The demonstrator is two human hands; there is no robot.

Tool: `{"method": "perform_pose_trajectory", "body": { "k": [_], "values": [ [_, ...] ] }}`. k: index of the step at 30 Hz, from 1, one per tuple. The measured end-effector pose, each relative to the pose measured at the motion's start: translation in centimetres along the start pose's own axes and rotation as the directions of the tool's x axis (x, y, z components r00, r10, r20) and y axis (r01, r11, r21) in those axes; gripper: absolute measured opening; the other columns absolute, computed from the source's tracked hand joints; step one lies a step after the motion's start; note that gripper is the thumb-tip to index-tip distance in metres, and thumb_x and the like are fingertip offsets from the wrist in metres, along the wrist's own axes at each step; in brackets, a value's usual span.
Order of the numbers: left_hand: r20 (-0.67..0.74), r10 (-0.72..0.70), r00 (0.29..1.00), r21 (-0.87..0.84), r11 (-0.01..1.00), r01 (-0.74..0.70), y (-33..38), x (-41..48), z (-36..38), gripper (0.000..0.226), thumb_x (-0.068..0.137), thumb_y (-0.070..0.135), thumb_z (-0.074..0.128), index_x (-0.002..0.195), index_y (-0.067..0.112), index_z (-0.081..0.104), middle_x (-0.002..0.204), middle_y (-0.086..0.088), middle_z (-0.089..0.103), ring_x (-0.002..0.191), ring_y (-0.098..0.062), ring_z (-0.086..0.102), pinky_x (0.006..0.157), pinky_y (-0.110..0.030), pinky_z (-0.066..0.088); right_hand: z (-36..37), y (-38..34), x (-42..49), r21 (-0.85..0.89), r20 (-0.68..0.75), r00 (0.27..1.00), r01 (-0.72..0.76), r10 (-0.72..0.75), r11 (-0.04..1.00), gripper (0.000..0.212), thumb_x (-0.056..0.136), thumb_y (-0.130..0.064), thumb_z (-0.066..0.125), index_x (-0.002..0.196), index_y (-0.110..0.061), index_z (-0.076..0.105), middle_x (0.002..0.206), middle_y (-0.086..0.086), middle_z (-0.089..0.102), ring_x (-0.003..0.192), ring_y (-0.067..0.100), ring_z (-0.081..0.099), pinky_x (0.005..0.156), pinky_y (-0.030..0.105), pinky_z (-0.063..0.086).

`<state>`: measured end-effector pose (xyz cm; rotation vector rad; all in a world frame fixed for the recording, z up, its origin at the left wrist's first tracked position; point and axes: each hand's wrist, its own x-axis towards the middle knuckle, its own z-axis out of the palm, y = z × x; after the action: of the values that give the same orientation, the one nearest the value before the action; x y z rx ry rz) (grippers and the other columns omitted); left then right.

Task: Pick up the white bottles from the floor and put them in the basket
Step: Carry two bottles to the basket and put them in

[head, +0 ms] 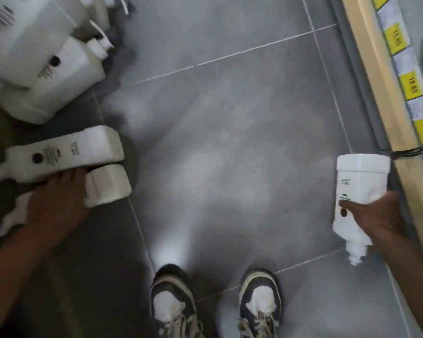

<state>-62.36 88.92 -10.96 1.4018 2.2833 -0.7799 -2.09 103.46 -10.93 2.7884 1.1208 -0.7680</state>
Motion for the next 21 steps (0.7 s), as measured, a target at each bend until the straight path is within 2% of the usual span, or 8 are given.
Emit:
{"method": "perform_pose_trajectory", "body": {
  "k": [1, 3, 4, 6, 9, 14, 18, 21],
  "values": [
    [0.045, -0.007, 0.999, -0.039, 0.999, 0.009, 0.6, -0.6, -1.2, 0.077, 0.068, 0.022, 0.087, 0.132, 0.002, 0.051, 0.119, -0.029, 0.059, 0.1, -0.05, 0.061, 0.076, -0.057, 0.053, -0.3, -0.8, -1.0, 0.006, 0.018, 1.0, 0.002, -0.002, 1.0, 0.08, 0.045, -0.045, 0.09, 0.108, -0.006, 0.06, 0.104, 0.02, 0.069, 0.083, 0.032, 0.069, 0.068, 0.042, 0.058],
    [0.029, 0.019, 0.999, -0.018, 1.0, -0.018, 0.7, -1.5, -2.0, 0.074, 0.07, 0.025, 0.088, 0.131, 0.002, 0.052, 0.118, -0.029, 0.06, 0.099, -0.05, 0.063, 0.073, -0.059, 0.055, -0.6, -1.6, -2.3, 0.032, 0.056, 0.998, 0.006, -0.008, 0.999, 0.063, 0.062, -0.021, 0.093, 0.111, 0.0, 0.058, 0.105, 0.021, 0.067, 0.084, 0.031, 0.064, 0.065, 0.034, 0.05],
    [0.007, 0.032, 0.999, -0.025, 0.999, -0.032, 0.8, -1.9, -2.5, 0.074, 0.073, 0.028, 0.087, 0.133, 0.004, 0.051, 0.121, -0.027, 0.061, 0.101, -0.049, 0.063, 0.074, -0.06, 0.056, -0.6, -1.9, -2.8, 0.045, 0.071, 0.997, 0.014, -0.017, 0.999, 0.065, 0.062, -0.02, 0.093, 0.113, 0.0, 0.057, 0.107, 0.021, 0.066, 0.085, 0.031, 0.064, 0.067, 0.037, 0.052],
    [-0.003, 0.049, 0.999, -0.111, 0.993, -0.049, 1.4, -3.0, -4.2, 0.075, 0.077, 0.033, 0.084, 0.137, 0.007, 0.047, 0.127, -0.025, 0.059, 0.11, -0.048, 0.062, 0.082, -0.062, 0.054, -0.8, -2.6, -4.2, 0.057, 0.097, 0.994, 0.035, -0.04, 0.998, 0.077, 0.052, -0.031, 0.093, 0.114, -0.005, 0.055, 0.11, 0.019, 0.067, 0.089, 0.033, 0.067, 0.076, 0.046, 0.057],
    [0.023, 0.049, 0.999, -0.17, 0.984, -0.044, 2.2, -5.7, -8.1, 0.084, 0.078, 0.041, 0.081, 0.143, 0.009, 0.038, 0.132, -0.022, 0.056, 0.118, -0.045, 0.058, 0.088, -0.059, 0.052, -2.4, -4.6, -7.5, 0.08, 0.136, 0.989, 0.043, -0.053, 0.996, 0.078, 0.059, -0.02, 0.095, 0.12, -0.005, 0.048, 0.117, 0.02, 0.063, 0.099, 0.037, 0.065, 0.081, 0.045, 0.054],
    [0.058, 0.071, 0.996, -0.187, 0.981, -0.059, 2.6, -12.2, -16.8, 0.101, 0.07, 0.051, 0.085, 0.146, 0.015, 0.027, 0.139, -0.014, 0.05, 0.125, -0.035, 0.054, 0.093, -0.051, 0.052, -8.2, -9.1, -15.5, 0.073, 0.218, 0.965, 0.131, -0.144, 0.989, 0.069, 0.06, -0.013, 0.092, 0.111, -0.014, 0.044, 0.108, 0.012, 0.06, 0.098, 0.036, 0.064, 0.08, 0.042, 0.053],
    [0.103, 0.052, 0.993, -0.293, 0.956, -0.02, 2.3, -19.0, -24.9, 0.107, 0.067, 0.052, 0.088, 0.145, 0.015, 0.025, 0.141, -0.015, 0.049, 0.127, -0.036, 0.051, 0.093, -0.054, 0.049, -15.2, -12.2, -21.9, -0.007, 0.239, 0.941, 0.247, -0.238, 0.969, 0.077, 0.045, -0.033, 0.085, 0.11, -0.02, 0.045, 0.116, 0.011, 0.061, 0.103, 0.035, 0.064, 0.085, 0.044, 0.055],
    [0.134, 0.02, 0.991, -0.323, 0.946, 0.025, 1.7, -24.5, -30.8, 0.109, 0.065, 0.053, 0.088, 0.145, 0.015, 0.024, 0.138, -0.014, 0.05, 0.123, -0.036, 0.054, 0.089, -0.052, 0.049, -21.6, -13.5, -26.5, -0.088, 0.257, 0.91, 0.357, -0.325, 0.93, 0.082, 0.051, -0.038, 0.088, 0.12, -0.019, 0.048, 0.123, 0.011, 0.061, 0.109, 0.035, 0.063, 0.09, 0.046, 0.054]
  ]
}}
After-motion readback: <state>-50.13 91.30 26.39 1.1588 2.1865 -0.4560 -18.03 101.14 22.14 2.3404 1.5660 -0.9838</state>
